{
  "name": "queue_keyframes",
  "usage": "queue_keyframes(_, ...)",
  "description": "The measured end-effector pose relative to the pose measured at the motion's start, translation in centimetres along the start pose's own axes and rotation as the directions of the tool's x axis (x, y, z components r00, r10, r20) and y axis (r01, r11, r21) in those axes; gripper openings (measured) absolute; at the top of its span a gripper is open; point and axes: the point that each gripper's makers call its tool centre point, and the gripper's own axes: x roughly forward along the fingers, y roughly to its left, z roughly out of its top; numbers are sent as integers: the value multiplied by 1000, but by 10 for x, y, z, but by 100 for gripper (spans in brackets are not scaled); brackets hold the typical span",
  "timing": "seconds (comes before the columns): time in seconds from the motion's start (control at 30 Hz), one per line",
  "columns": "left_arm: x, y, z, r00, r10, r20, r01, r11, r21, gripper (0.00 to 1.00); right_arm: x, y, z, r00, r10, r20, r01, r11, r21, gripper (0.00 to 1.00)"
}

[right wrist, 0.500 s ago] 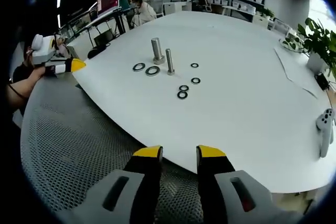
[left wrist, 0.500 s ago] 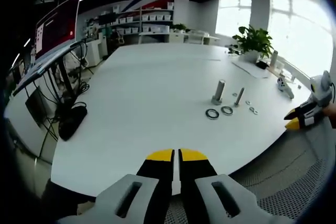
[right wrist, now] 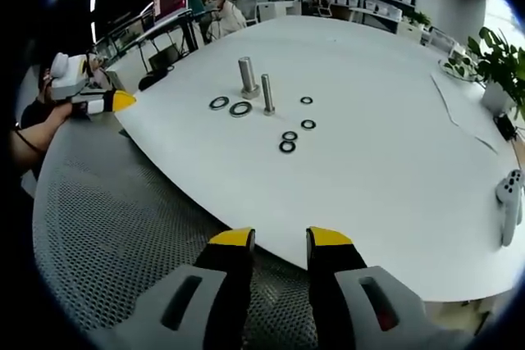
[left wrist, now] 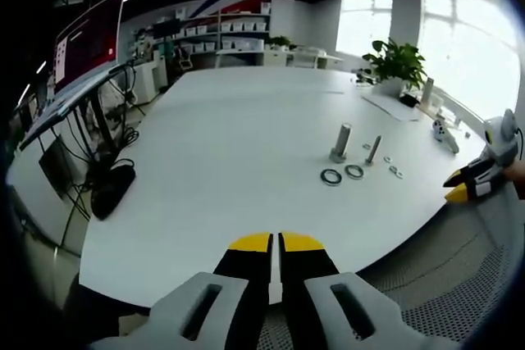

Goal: Place the washer onto the threaded stud by aligning its center hole with the stud, sliding it down to the base, and recovering from edge contact or off-axis alignment until the washer reaches the visible bottom stop.

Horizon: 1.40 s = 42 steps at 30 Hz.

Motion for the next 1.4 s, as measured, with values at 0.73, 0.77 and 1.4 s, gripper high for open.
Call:
queue_keyframes(0.73, 0, -1, -2, 1000, -5, -14, 5, 1000, 4, 0, -1, -2, 2, 1000, -8, 18, 8, 1000, 17, 28)
queue_keyframes(0.77, 0, -1, -2, 1000, -5, -14, 5, 1000, 4, 0, -1, -2, 2, 1000, -8, 18, 7, 1000, 17, 28)
queue_keyframes(1.4, 0, 0, -1, 1000, 4, -11, -4, 1000, 1, 0, -1, -1, 3, 1000, -2, 27, 1, 1000, 16, 28)
